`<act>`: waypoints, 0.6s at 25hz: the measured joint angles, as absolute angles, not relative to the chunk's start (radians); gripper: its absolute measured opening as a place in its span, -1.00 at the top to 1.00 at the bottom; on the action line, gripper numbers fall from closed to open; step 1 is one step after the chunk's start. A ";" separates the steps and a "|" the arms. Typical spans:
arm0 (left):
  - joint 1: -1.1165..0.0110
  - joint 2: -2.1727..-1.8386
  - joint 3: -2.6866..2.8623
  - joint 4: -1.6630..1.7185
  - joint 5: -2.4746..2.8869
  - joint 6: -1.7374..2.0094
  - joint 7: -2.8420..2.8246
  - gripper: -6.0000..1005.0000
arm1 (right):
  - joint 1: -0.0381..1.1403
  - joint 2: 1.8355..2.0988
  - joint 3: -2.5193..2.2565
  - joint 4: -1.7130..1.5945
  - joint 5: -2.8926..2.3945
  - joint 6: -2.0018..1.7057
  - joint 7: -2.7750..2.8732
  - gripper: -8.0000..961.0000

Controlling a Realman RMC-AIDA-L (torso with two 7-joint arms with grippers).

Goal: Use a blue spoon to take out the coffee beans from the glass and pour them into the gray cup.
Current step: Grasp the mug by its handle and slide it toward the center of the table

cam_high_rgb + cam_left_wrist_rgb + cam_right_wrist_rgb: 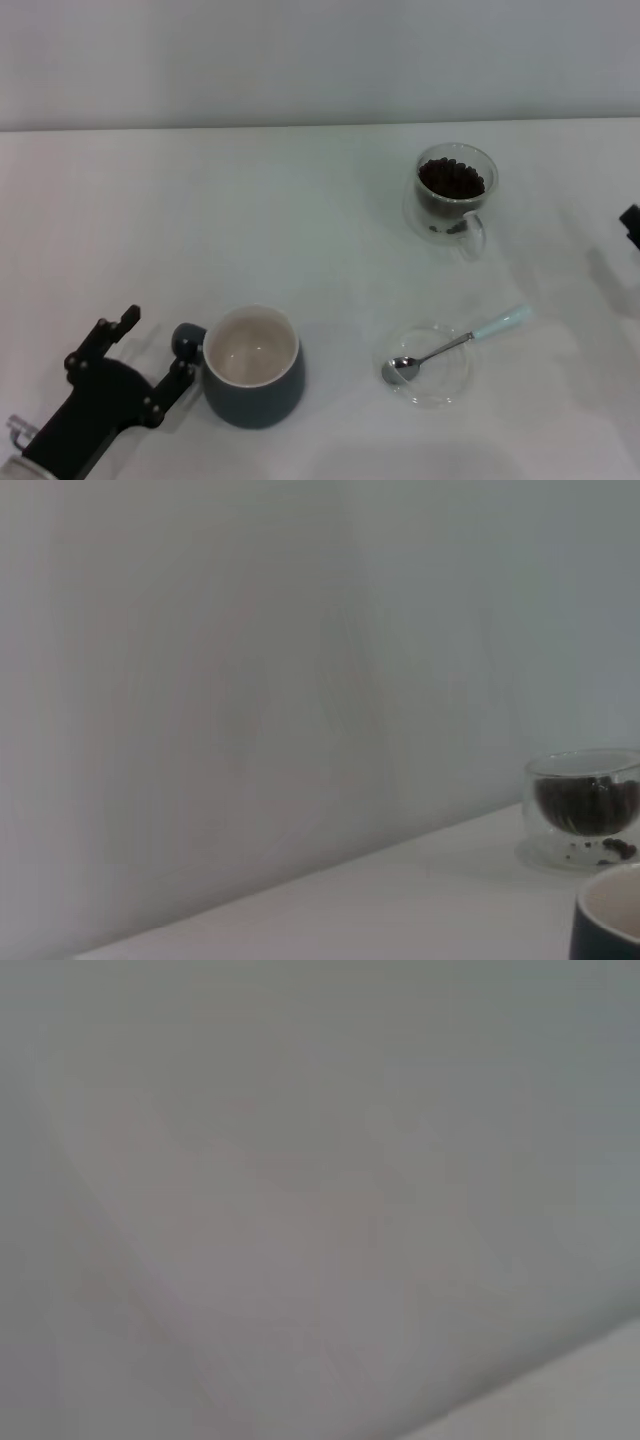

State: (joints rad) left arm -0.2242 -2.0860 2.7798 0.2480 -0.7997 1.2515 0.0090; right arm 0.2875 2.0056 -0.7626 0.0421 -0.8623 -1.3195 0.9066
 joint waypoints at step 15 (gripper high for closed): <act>-0.159 -2.084 2.789 0.252 -0.817 1.292 0.003 -0.48 | 0.249 2.012 -0.923 0.123 -0.895 -1.411 1.130 -0.66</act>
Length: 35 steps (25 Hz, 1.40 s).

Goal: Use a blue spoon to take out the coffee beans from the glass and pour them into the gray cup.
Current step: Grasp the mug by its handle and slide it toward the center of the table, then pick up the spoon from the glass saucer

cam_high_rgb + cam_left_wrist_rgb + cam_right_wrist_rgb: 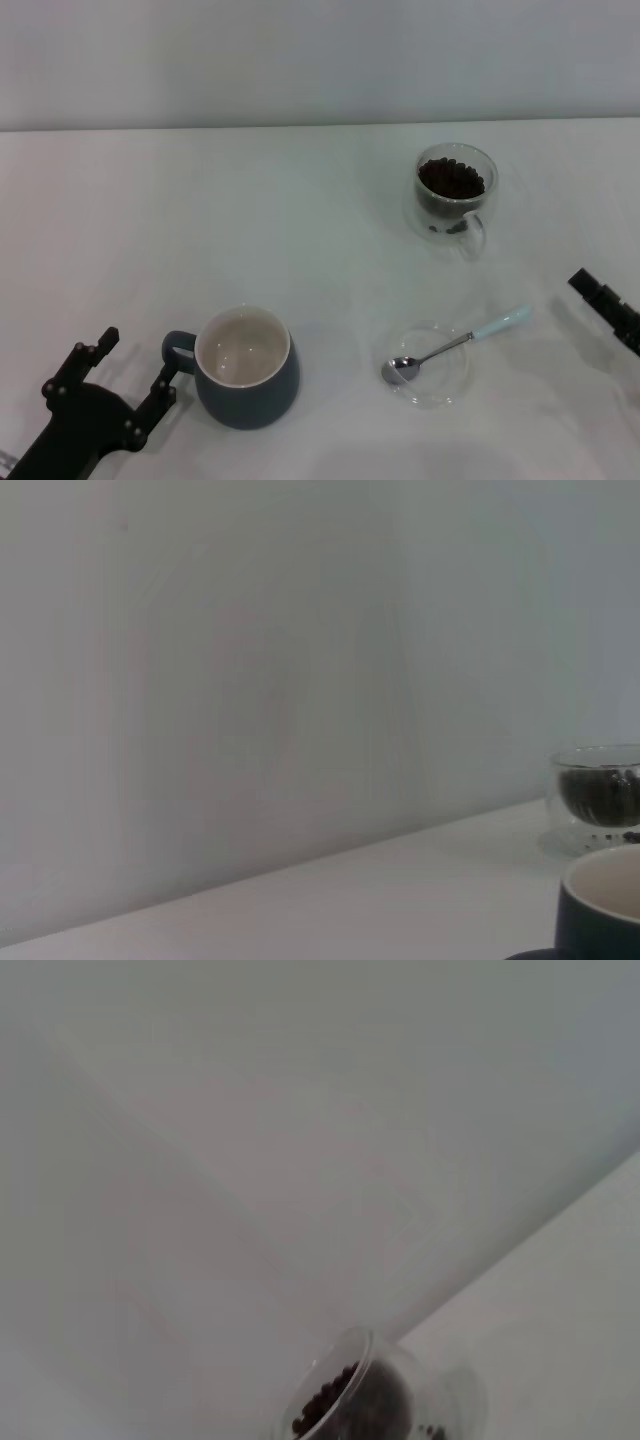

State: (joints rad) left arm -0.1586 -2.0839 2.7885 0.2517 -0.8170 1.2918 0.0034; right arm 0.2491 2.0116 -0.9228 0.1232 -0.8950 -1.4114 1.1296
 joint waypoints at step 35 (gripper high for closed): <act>0.003 -2.083 2.810 0.229 -1.167 1.515 -0.130 -0.46 | 0.283 2.026 -0.866 0.244 -1.014 -1.414 1.066 -0.66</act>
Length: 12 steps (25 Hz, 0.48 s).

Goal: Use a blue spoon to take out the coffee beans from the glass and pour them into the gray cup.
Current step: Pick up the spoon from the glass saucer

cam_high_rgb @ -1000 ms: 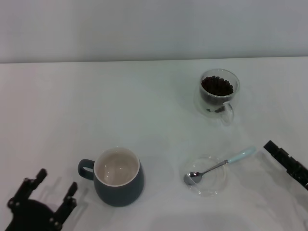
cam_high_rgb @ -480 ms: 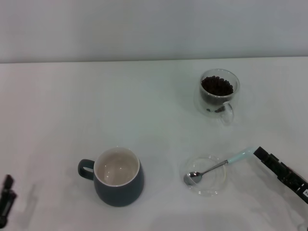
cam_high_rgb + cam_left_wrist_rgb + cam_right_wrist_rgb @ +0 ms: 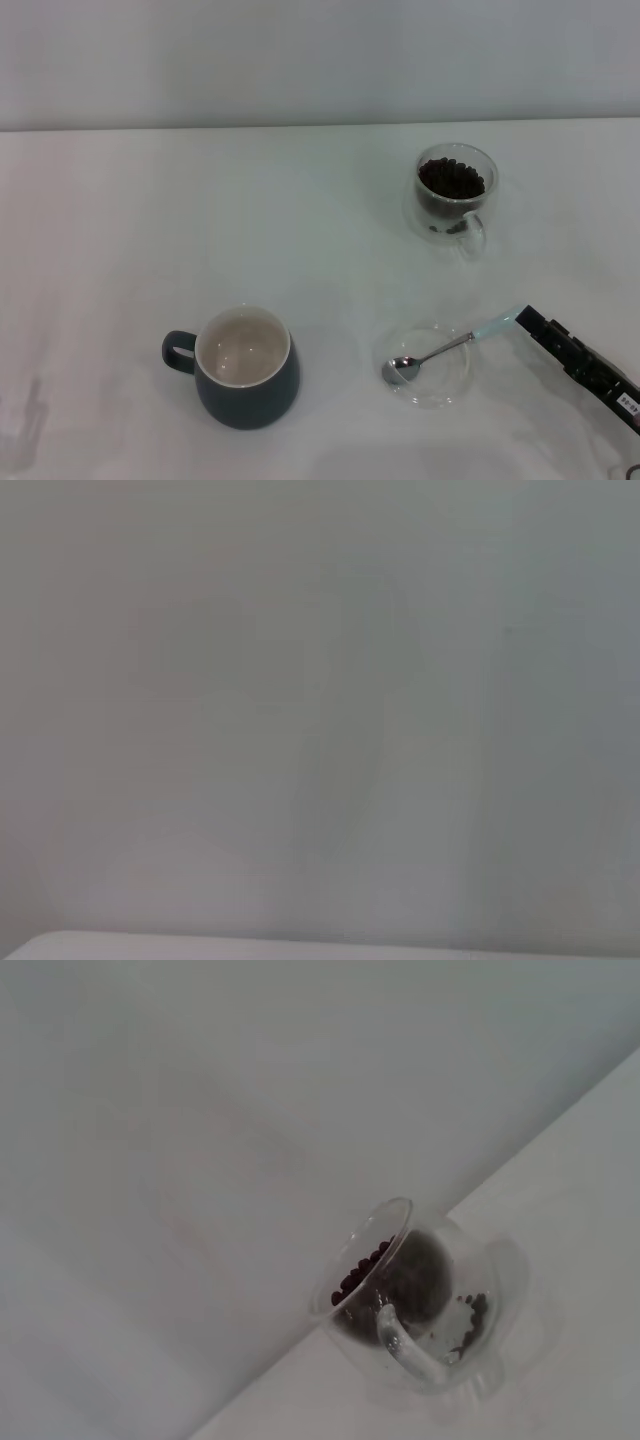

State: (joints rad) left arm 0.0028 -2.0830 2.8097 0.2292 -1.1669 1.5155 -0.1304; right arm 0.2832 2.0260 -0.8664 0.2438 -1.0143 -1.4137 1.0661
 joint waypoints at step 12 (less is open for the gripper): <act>-0.036 -2.083 2.818 0.216 -1.162 1.469 -0.171 -0.45 | 0.289 2.026 -0.718 0.236 -1.181 -1.365 1.065 -0.66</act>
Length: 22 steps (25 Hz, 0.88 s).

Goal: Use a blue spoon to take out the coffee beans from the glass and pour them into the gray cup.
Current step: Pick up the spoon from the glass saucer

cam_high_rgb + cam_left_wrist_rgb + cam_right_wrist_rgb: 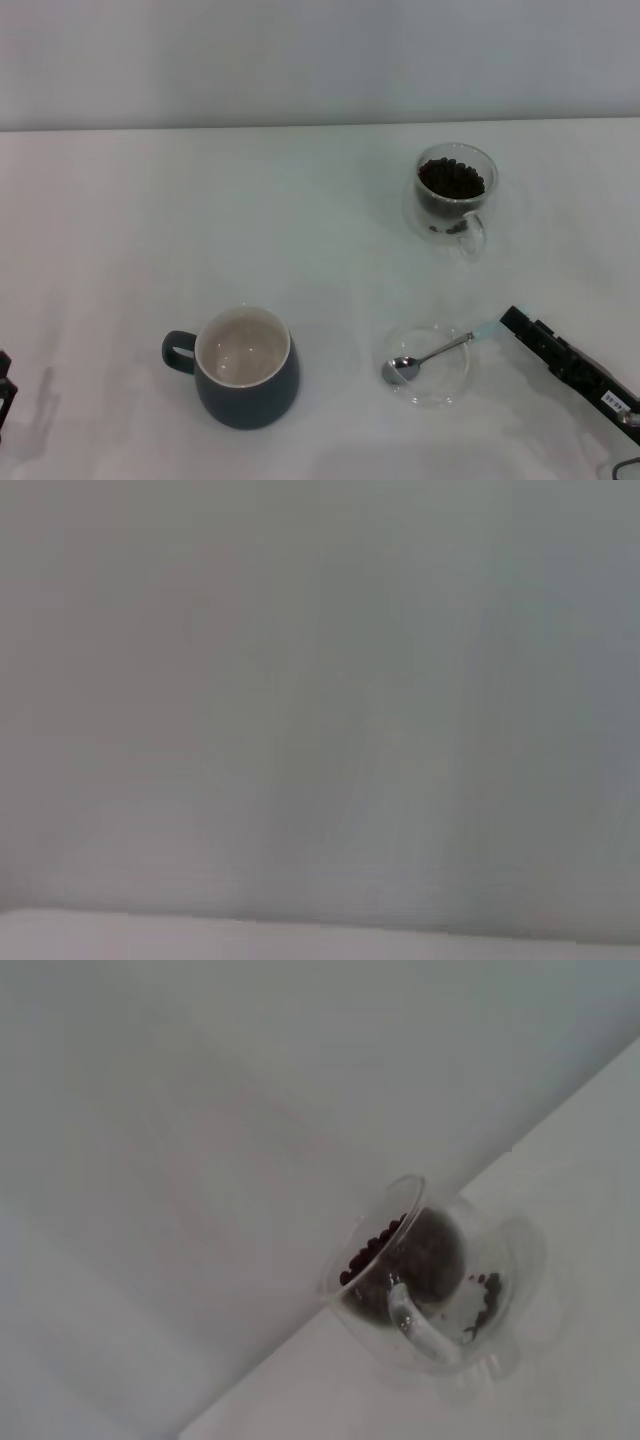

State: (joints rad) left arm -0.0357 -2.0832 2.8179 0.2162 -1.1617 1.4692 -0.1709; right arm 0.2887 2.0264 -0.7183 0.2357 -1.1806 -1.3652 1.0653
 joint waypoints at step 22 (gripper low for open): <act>-0.064 -2.083 2.818 0.216 -1.161 1.415 -0.192 -0.45 | 0.341 2.028 -0.632 0.243 -1.276 -1.309 1.057 -0.41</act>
State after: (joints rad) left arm -0.0638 -2.0832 2.8179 0.2163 -1.1613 1.4152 -0.1921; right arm 0.3413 2.0277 -0.6317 0.2429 -1.2756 -1.3092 1.0573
